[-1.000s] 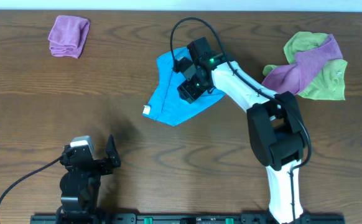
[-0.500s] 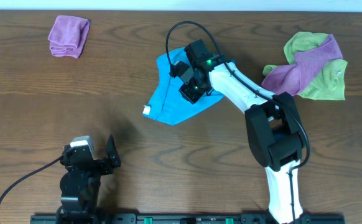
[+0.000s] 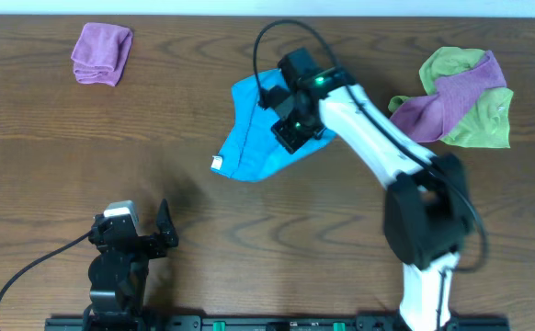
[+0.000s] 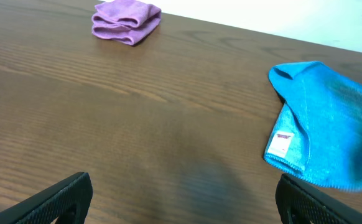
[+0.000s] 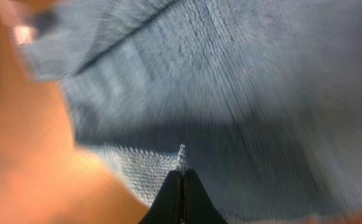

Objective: Fold the cloth
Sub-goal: 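Pull the blue cloth flat and release, withdrawing the right gripper, then reach the left gripper to the blue cloth's far-left corner and grasp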

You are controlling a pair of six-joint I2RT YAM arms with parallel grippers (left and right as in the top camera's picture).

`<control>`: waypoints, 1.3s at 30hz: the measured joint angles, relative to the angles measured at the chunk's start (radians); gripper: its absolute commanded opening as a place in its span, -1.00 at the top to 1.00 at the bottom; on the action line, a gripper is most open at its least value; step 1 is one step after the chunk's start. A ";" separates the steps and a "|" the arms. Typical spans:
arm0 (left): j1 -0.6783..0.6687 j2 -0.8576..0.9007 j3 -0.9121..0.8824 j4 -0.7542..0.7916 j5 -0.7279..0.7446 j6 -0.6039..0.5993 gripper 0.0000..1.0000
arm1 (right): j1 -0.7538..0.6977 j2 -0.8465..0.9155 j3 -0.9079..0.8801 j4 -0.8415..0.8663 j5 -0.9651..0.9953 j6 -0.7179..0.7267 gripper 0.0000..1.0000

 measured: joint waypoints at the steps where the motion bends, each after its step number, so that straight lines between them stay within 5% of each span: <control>1: 0.000 0.000 0.000 0.000 0.000 0.000 -0.91 | 0.000 -0.038 0.008 -0.029 0.004 0.004 0.97; 6: 0.000 0.000 0.000 0.000 0.000 0.000 -0.91 | 0.000 -0.156 -0.025 -0.137 0.030 0.019 0.97; 13: 0.000 0.000 0.000 0.000 0.000 0.000 -0.91 | 0.000 -0.159 -0.370 -0.095 0.042 0.060 0.97; 14: 0.000 0.000 0.000 0.000 0.000 0.000 -0.91 | 0.000 -0.171 -0.422 -0.078 0.040 0.071 0.85; 15: 0.000 0.000 0.000 0.000 0.000 0.000 -0.91 | 0.000 -0.193 -0.466 -0.069 0.040 0.087 0.07; 16: 0.000 0.000 0.000 0.000 0.000 0.000 -0.91 | 0.000 -0.222 -0.499 -0.072 0.041 0.100 -0.30; 30: 0.000 0.000 0.000 0.003 0.004 -0.014 -0.91 | 0.000 -0.737 -0.536 -0.201 0.044 0.192 -0.42; 35: 0.000 0.000 0.000 0.000 0.201 -0.350 -0.91 | 0.000 -0.975 -0.536 -0.233 0.024 0.227 -0.99; 39: 0.000 0.000 0.000 0.002 0.357 -0.579 -0.91 | 0.000 -1.105 -0.536 -0.252 -0.039 0.236 -0.99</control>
